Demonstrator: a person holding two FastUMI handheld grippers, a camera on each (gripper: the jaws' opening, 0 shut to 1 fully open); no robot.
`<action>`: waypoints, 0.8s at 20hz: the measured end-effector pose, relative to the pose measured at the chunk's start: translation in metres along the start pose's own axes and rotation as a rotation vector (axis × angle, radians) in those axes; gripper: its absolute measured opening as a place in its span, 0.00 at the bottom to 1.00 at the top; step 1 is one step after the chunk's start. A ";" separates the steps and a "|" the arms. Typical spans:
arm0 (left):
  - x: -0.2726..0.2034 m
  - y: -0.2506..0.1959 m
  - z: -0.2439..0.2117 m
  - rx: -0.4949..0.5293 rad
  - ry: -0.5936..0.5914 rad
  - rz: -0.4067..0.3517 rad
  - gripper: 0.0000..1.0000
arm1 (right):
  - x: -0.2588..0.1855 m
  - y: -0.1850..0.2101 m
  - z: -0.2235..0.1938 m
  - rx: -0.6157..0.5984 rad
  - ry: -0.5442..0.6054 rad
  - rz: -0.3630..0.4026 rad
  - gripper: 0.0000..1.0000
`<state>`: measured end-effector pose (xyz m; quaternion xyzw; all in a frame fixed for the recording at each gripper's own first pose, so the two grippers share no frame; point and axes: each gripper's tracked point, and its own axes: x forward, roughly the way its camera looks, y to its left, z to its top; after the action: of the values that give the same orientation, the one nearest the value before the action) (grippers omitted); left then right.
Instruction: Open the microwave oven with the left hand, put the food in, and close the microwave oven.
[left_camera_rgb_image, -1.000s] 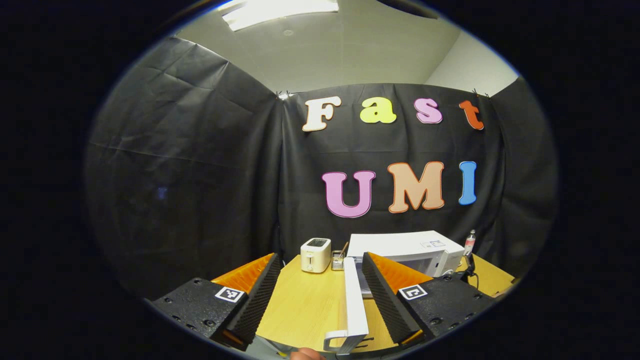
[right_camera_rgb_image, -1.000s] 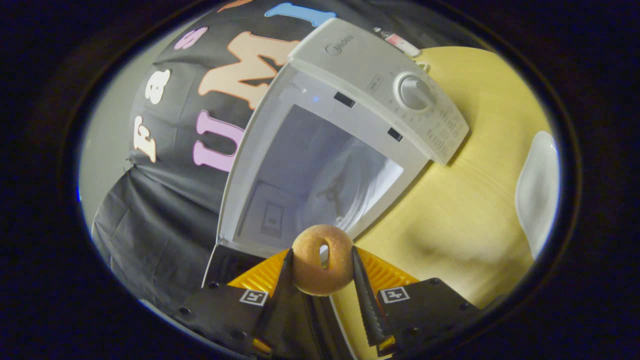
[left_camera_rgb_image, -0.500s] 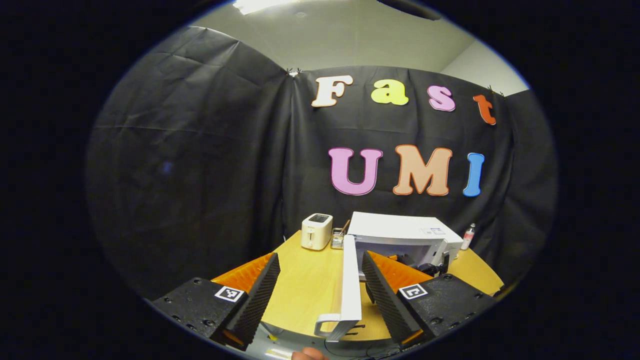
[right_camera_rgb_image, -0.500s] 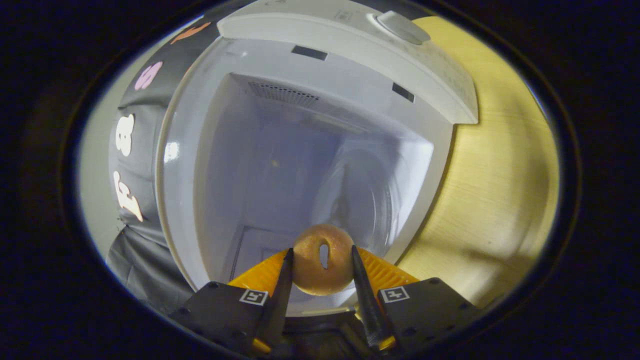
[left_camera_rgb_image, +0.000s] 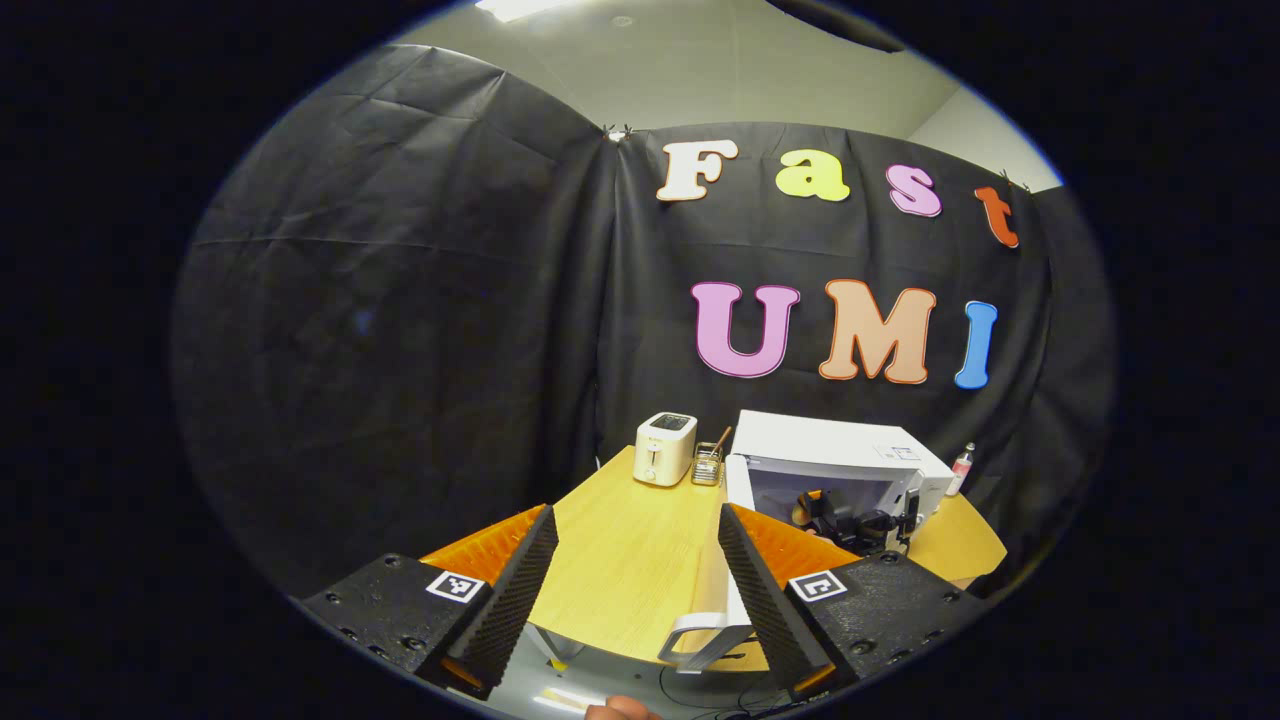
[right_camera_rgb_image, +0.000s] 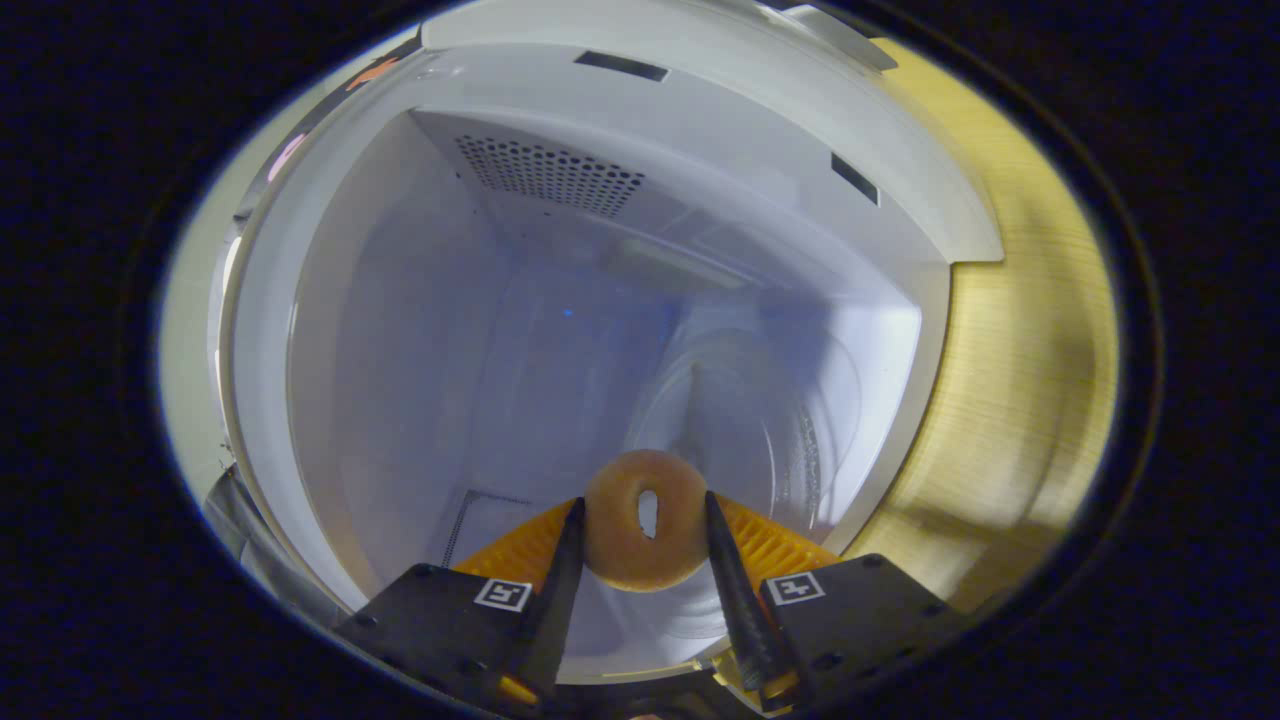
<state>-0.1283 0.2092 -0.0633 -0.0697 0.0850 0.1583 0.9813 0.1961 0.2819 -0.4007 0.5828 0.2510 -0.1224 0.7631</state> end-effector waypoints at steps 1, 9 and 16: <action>0.000 0.000 -0.001 0.008 0.000 -0.003 0.95 | 0.001 0.000 0.000 0.009 -0.003 -0.012 0.64; -0.007 0.004 0.004 0.033 -0.022 0.002 0.95 | -0.004 0.005 0.005 -0.077 -0.015 -0.055 0.75; -0.015 0.001 0.007 0.017 -0.040 0.005 0.95 | -0.024 0.011 0.003 -0.166 0.015 -0.027 0.91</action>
<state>-0.1419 0.2070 -0.0537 -0.0578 0.0668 0.1615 0.9829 0.1819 0.2801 -0.3786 0.5152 0.2738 -0.1070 0.8051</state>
